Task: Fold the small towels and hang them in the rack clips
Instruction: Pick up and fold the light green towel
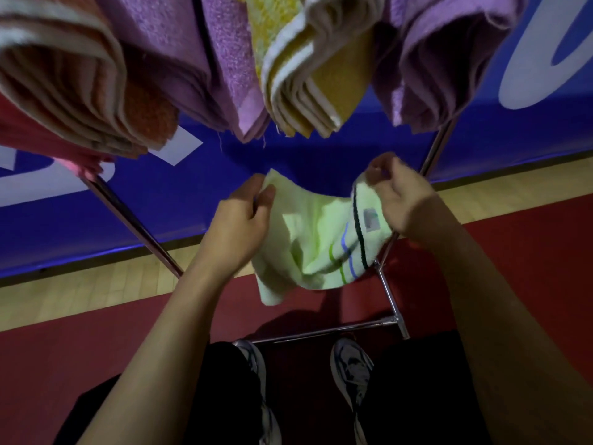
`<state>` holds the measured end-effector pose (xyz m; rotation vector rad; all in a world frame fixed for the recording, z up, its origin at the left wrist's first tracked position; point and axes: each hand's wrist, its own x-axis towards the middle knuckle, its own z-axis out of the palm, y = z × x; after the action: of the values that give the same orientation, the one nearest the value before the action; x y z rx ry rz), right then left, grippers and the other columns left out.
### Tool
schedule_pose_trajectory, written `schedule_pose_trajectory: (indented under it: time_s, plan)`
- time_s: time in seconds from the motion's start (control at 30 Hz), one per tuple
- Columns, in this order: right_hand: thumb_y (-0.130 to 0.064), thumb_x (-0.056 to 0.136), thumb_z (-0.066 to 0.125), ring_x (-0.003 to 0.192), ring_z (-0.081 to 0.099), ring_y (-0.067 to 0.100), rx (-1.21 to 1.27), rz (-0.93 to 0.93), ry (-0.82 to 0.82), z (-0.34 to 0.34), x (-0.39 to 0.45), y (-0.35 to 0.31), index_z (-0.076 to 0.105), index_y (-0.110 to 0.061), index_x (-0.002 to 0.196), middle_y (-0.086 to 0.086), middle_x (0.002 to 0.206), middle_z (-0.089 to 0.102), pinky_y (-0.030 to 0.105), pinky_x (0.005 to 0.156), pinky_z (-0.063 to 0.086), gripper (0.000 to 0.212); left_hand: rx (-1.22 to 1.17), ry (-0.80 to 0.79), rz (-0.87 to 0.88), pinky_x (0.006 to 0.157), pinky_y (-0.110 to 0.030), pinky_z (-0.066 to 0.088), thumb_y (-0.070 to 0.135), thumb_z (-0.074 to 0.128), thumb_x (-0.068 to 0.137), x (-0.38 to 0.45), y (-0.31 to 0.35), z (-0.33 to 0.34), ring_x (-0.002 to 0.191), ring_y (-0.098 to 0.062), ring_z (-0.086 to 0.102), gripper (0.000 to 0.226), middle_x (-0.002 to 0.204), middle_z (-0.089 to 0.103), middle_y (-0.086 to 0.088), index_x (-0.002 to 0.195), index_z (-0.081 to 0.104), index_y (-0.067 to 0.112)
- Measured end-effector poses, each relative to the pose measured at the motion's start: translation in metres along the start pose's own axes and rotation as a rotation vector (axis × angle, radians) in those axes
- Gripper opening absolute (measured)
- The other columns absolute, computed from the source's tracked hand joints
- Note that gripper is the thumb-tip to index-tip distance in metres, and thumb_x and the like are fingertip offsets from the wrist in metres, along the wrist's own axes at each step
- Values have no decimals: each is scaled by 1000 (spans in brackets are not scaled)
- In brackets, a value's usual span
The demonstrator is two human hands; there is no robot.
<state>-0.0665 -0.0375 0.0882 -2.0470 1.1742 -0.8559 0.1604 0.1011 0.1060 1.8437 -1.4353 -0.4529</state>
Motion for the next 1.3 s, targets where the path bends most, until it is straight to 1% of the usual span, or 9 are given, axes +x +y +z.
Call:
schedule_pose_trajectory:
  time_s: [0.13, 0.27, 0.37, 0.5, 0.57, 0.7, 0.87, 1.03, 1.3]
  plan:
    - [-28, 103, 56, 61, 49, 0, 28, -154, -198, 5, -11, -25, 59, -24, 92, -13, 63, 55, 22, 63, 41, 11, 177, -291, -28, 84, -31, 48, 30, 62, 102, -5, -3, 2, 100, -18, 66, 36, 111, 66, -1, 135, 53, 17]
    - [-27, 99, 63, 68, 60, 1, 136, -144, -420, 14, -19, -45, 67, -23, 94, -14, 72, 68, 27, 68, 47, 7, -226, -497, 79, 104, -25, 50, 33, 75, 96, -13, 19, 12, 124, -3, 63, 53, 133, 67, 9, 142, 53, 20]
    - [-31, 98, 64, 66, 61, 3, 171, -130, -416, 17, -23, -48, 65, -23, 94, -8, 73, 70, 28, 66, 48, 10, -118, -440, 125, 83, -50, 59, 38, 72, 98, -8, 17, 16, 87, -22, 76, 21, 94, 79, 1, 112, 72, 22]
    - [-59, 93, 60, 67, 68, 12, 284, -21, -390, 21, -21, -42, 57, -24, 104, -2, 81, 75, 35, 66, 50, 36, -139, -380, 101, 70, -51, 61, 42, 62, 104, -6, 16, 13, 70, -27, 76, 29, 80, 78, -7, 99, 76, 17]
    - [-78, 83, 55, 85, 72, 28, 255, 6, -520, 22, -20, -36, 59, -31, 108, 9, 98, 76, 47, 75, 56, 53, -196, -293, 122, 67, -49, 60, 43, 58, 105, -7, 18, 10, 71, -31, 74, 34, 80, 76, -12, 99, 73, 14]
    - [-73, 82, 64, 95, 71, 1, -126, -47, -961, 17, -26, -29, 67, -36, 115, -17, 107, 75, 29, 90, 56, 49, -201, -59, 125, 58, -26, 42, 29, 57, 107, -5, 16, -1, 61, -7, 49, 33, 66, 53, 9, 78, 56, 14]
    - [-60, 89, 66, 62, 58, 2, -487, -51, -1090, 27, -28, -19, 64, -26, 80, -11, 71, 64, 14, 58, 43, 36, -183, 108, 19, 58, -23, 40, 32, 55, 108, 0, 2, -18, 61, -5, 50, 31, 65, 57, 6, 81, 60, 18]
    - [-53, 91, 69, 99, 70, 18, -525, 114, -1133, 30, -23, -6, 71, -21, 118, -3, 109, 75, 31, 87, 54, 42, -111, 251, -122, 60, -37, 46, 36, 54, 107, 1, -13, -34, 67, -16, 55, 34, 83, 64, -23, 95, 65, 6]
    - [-58, 89, 66, 96, 67, 15, -670, 239, -1043, 22, -14, 22, 65, -29, 104, -9, 103, 69, 33, 87, 54, 33, -78, 351, -239, 59, -48, 50, 34, 50, 106, 6, -37, -49, 69, -25, 53, 41, 83, 61, -28, 93, 59, -4]
